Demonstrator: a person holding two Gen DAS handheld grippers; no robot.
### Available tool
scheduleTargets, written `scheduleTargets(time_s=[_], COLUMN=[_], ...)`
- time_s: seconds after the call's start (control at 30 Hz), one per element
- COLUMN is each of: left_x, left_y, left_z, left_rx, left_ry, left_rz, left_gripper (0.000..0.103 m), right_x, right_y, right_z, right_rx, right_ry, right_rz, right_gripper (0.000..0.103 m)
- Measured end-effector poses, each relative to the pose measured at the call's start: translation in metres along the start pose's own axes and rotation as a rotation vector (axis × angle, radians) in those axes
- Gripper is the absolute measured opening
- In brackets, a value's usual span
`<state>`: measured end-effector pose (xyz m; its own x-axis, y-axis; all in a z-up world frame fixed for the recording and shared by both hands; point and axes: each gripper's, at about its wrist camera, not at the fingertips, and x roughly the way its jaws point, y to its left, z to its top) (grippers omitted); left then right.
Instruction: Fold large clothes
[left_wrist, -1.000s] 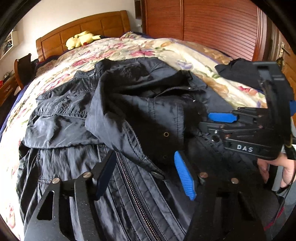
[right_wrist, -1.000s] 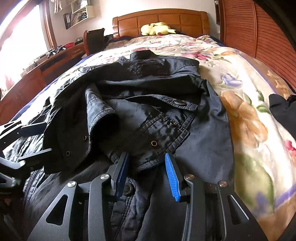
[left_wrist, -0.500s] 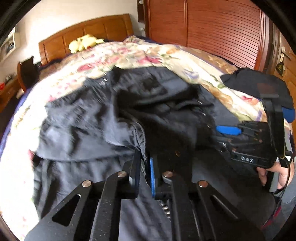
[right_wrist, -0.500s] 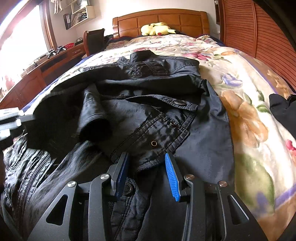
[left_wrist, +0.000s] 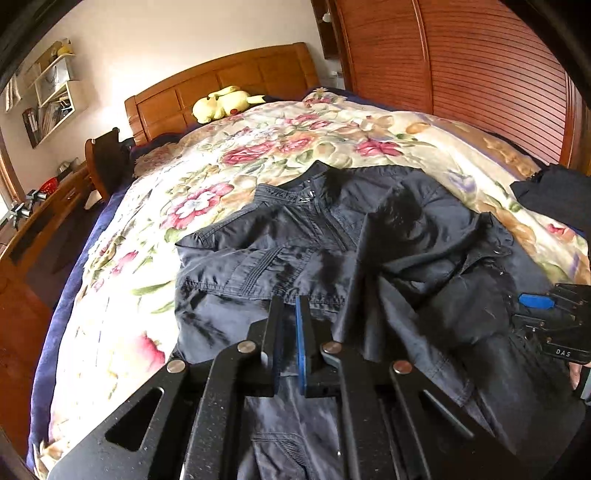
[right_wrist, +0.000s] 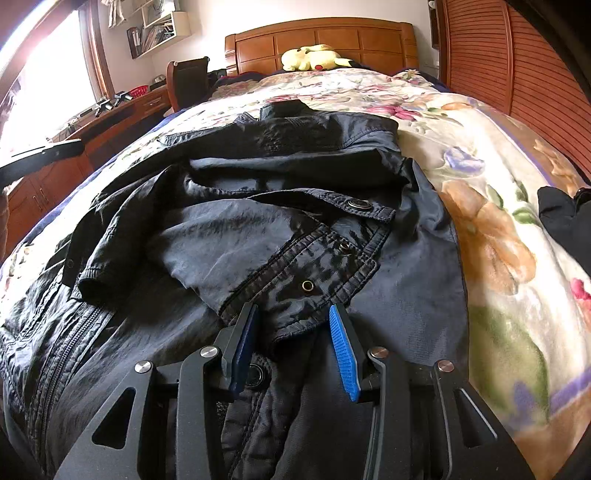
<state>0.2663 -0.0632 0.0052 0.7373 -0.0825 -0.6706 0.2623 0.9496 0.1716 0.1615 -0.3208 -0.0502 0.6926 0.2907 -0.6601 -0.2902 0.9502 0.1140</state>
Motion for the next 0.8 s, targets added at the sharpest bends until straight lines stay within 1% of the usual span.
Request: scheduleTargets(time_s=[0.03, 0.1, 0.13, 0.17, 0.27, 0.33, 0.37, 0.4, 0.43, 0.5, 0.57, 0.67, 0.8], left_x=[-0.001, -0.002, -0.002, -0.001, 0.001, 0.001, 0.001, 0.002, 0.003, 0.005, 0.009, 0.014, 0.019], left_y=[0.002, 0.006, 0.008, 0.009, 0.010, 0.008, 0.006, 0.003, 0.001, -0.004, -0.009, -0.014, -0.020], left_z=[-0.001, -0.005, -0.008, -0.012, -0.025, -0.033, -0.038, -0.045, -0.050, -0.064, -0.074, -0.087, -0.099], left_rx=[-0.006, -0.026, -0.032, -0.043, -0.055, -0.050, -0.048, -0.045, -0.046, -0.052, -0.051, -0.064, -0.074], left_ry=[-0.002, 0.003, 0.009, 0.019, 0.038, 0.045, 0.051, 0.070, 0.082, 0.109, 0.134, 0.164, 0.188], left_rz=[-0.009, -0.003, -0.007, -0.023, -0.047, -0.072, -0.088, -0.113, -0.125, -0.150, -0.158, -0.171, -0.180], left_gripper=[0.007, 0.008, 0.012, 0.021, 0.027, 0.035, 0.036, 0.038, 0.041, 0.045, 0.052, 0.057, 0.057], right_x=[0.000, 0.000, 0.000, 0.000, 0.000, 0.000, 0.000, 0.000, 0.000, 0.000, 0.000, 0.000, 0.001], right_y=[0.000, 0.000, 0.000, 0.000, 0.000, 0.000, 0.000, 0.000, 0.000, 0.000, 0.000, 0.000, 0.000], right_z=[0.000, 0.000, 0.000, 0.000, 0.000, 0.000, 0.000, 0.000, 0.000, 0.000, 0.000, 0.000, 0.000], right_rx=[0.000, 0.000, 0.000, 0.000, 0.000, -0.001, -0.001, -0.001, -0.001, -0.001, -0.002, -0.002, -0.002], right_ry=[0.000, 0.000, 0.000, 0.000, 0.000, 0.001, 0.001, 0.001, 0.001, 0.001, 0.001, 0.001, 0.001], right_rz=[0.000, 0.000, 0.000, 0.000, 0.000, 0.000, 0.000, 0.000, 0.000, 0.000, 0.000, -0.001, 0.000], right_gripper=[0.041, 0.041, 0.041, 0.041, 0.041, 0.041, 0.041, 0.041, 0.041, 0.041, 0.041, 0.041, 0.041])
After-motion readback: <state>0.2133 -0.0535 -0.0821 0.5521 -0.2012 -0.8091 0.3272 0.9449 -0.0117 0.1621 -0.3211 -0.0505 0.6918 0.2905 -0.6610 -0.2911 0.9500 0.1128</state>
